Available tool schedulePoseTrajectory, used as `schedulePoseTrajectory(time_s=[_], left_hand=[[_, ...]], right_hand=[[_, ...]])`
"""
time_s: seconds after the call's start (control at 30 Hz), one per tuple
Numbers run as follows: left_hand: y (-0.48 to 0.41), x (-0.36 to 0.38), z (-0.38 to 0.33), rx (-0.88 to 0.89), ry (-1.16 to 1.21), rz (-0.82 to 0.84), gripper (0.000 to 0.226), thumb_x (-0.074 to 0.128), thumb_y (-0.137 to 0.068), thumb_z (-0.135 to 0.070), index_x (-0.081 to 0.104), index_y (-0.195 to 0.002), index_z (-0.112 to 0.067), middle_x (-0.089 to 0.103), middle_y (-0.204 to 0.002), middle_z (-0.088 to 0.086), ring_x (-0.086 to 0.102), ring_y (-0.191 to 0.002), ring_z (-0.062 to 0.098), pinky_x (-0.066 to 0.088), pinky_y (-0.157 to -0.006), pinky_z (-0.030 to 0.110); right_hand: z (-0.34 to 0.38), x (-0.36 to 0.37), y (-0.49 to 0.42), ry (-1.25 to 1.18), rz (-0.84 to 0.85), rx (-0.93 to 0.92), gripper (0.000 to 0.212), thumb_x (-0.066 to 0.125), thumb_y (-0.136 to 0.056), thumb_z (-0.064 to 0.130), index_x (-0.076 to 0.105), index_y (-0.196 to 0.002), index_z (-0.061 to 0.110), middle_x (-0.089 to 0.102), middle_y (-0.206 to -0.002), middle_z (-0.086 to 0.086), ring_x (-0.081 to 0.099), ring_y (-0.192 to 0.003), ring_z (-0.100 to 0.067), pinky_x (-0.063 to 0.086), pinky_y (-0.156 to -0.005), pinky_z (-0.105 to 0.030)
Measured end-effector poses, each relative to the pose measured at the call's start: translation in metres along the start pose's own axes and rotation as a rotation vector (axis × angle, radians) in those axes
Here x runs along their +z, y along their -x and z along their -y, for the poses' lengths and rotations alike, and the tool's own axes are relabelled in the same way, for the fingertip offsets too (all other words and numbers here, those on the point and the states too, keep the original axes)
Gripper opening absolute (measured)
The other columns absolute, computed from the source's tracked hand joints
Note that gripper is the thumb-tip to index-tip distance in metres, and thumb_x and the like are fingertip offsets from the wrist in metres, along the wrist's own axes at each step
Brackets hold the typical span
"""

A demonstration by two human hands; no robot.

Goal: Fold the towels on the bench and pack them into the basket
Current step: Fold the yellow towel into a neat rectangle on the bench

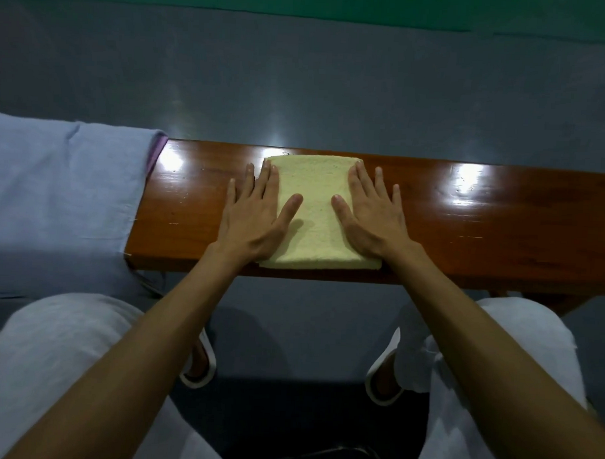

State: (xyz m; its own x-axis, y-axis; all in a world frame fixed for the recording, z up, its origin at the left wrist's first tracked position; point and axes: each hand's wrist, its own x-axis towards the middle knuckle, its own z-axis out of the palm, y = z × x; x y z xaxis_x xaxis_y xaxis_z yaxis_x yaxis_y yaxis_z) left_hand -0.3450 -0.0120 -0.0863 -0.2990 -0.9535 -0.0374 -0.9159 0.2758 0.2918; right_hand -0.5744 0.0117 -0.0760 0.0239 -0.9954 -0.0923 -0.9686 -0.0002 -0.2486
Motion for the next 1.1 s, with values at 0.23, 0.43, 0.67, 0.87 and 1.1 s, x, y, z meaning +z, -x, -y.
schedulePoseTrajectory(time_s=[0.23, 0.43, 0.67, 0.87, 1.1], left_hand=[[0.004, -0.012, -0.003, 0.034, 0.128, -0.031, 0.092, -0.005, -0.092, -0.075, 0.002, -0.164, -0.018, -0.004, -0.172, 0.001, -0.015, -0.157, 0.019, -0.007, -0.127, 0.050], [0.029, -0.019, -0.011, 0.244, 0.232, -0.195, 0.061, 0.047, -0.103, -0.053, 0.039, -0.154, -0.020, 0.037, -0.161, 0.002, 0.025, -0.152, 0.020, 0.019, -0.122, 0.043], [0.052, -0.012, 0.009, 0.325, 0.342, -0.226, 0.033, 0.069, -0.089, -0.041, 0.066, -0.115, -0.021, 0.059, -0.126, -0.004, 0.051, -0.119, 0.013, 0.050, -0.095, 0.049], [0.071, -0.006, 0.031, 0.363, 0.338, -0.171, 0.067, 0.076, -0.082, -0.058, 0.061, -0.139, -0.026, 0.053, -0.150, -0.011, 0.039, -0.145, 0.011, 0.035, -0.117, 0.049], [0.081, -0.005, 0.040, 0.386, 0.205, -0.225, 0.074, 0.090, -0.074, -0.035, 0.061, -0.141, -0.025, 0.056, -0.149, -0.006, 0.044, -0.141, 0.022, 0.040, -0.107, 0.051]], right_hand=[[0.001, -0.009, 0.006, -0.149, -0.012, -0.005, 0.071, 0.017, -0.104, 0.057, -0.001, -0.164, 0.022, -0.009, -0.171, 0.002, -0.013, -0.157, -0.026, 0.000, -0.126, -0.058], [-0.005, -0.033, 0.031, -0.361, -0.115, -0.156, 0.074, 0.067, -0.093, 0.043, 0.036, -0.156, 0.018, 0.024, -0.167, -0.004, 0.021, -0.153, -0.024, 0.023, -0.122, -0.051], [-0.023, -0.019, 0.059, -0.336, -0.203, -0.335, 0.054, 0.068, -0.084, 0.043, 0.061, -0.128, 0.013, 0.058, -0.127, -0.005, 0.051, -0.115, -0.018, 0.053, -0.093, -0.047], [-0.038, -0.011, 0.077, -0.192, -0.114, -0.414, 0.084, 0.070, -0.078, 0.066, 0.053, -0.141, 0.014, 0.049, -0.149, -0.001, 0.042, -0.137, -0.019, 0.046, -0.106, -0.047], [-0.038, -0.017, 0.080, -0.146, -0.088, -0.433, 0.076, 0.087, -0.071, 0.035, 0.057, -0.139, 0.017, 0.053, -0.147, 0.000, 0.045, -0.135, -0.021, 0.046, -0.102, -0.049]])
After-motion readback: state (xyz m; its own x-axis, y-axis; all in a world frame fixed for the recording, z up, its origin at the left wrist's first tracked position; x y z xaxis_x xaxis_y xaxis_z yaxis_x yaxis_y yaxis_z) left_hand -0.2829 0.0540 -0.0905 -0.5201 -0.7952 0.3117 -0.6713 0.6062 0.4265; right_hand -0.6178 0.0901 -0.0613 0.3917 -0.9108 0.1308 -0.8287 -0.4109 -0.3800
